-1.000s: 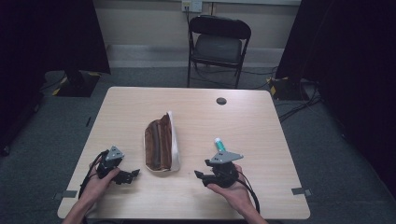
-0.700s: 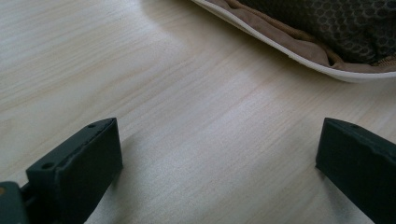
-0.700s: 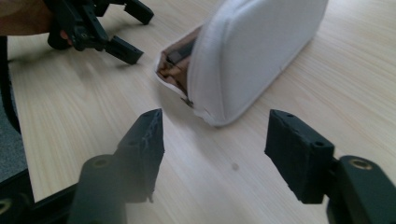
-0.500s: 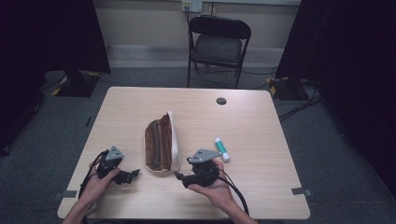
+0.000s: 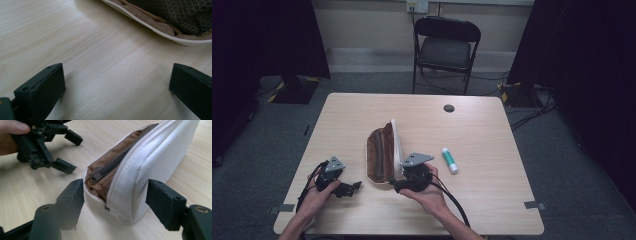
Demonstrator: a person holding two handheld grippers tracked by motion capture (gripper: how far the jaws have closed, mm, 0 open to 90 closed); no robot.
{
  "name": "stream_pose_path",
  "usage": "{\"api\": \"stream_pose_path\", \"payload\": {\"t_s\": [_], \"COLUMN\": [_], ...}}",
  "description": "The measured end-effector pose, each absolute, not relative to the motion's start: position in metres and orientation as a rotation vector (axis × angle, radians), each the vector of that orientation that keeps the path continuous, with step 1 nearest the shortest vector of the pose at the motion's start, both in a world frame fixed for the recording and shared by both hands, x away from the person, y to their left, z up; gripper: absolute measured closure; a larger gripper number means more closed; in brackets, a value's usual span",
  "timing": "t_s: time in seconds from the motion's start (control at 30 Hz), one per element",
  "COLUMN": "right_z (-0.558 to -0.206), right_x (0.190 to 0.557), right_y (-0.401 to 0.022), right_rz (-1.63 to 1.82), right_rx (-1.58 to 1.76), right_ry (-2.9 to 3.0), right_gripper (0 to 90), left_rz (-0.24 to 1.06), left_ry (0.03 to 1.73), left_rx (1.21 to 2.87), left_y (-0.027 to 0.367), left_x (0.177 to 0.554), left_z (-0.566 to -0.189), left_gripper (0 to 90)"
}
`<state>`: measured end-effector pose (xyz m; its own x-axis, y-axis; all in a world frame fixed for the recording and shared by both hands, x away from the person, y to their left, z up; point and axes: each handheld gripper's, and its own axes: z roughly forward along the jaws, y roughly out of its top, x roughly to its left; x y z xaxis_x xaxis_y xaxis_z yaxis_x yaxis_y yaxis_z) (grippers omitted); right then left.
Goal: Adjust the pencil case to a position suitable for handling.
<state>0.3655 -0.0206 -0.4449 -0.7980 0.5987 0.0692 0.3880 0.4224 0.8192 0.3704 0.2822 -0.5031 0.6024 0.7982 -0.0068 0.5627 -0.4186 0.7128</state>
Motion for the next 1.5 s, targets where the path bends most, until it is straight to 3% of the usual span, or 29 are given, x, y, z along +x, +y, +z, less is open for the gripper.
{"api": "stream_pose_path", "payload": {"t_s": [0.2,0.27,0.4,0.7,1.07,1.17,1.23,1.5], "right_z": [-0.449,-0.449,-0.448,-0.446,-0.445,-0.445,-0.445,-0.443], "right_x": [0.372,0.374,0.374,0.374,0.366,0.36,0.357,0.345], "right_y": [-0.02,-0.024,-0.031,-0.054,-0.071,-0.077,-0.079,-0.095], "right_rz": [1.291,1.293,1.284,1.3,1.318,1.323,1.319,1.314], "right_rx": [0.898,0.925,0.94,0.963,0.93,0.9,0.897,0.876], "right_ry": [2.431,2.419,2.406,2.398,2.431,2.455,2.463,2.491], "right_gripper": [37.4,48.0,57.3,70.3,74.7,74.9,74.9,74.9], "left_rz": [0.441,0.441,0.441,0.438,0.433,0.447,0.454,0.466], "left_ry": [1.067,1.068,1.069,1.068,1.058,1.056,1.058,1.023], "left_rx": [2.145,2.142,2.141,2.142,2.147,2.147,2.149,2.112], "left_y": [0.282,0.282,0.282,0.282,0.283,0.285,0.285,0.281], "left_x": [0.371,0.371,0.37,0.371,0.371,0.371,0.371,0.371], "left_z": [-0.503,-0.503,-0.503,-0.503,-0.502,-0.5,-0.498,-0.489], "left_gripper": [0.0,0.0,0.0,0.0,0.9,7.1,16.0,16.4]}}
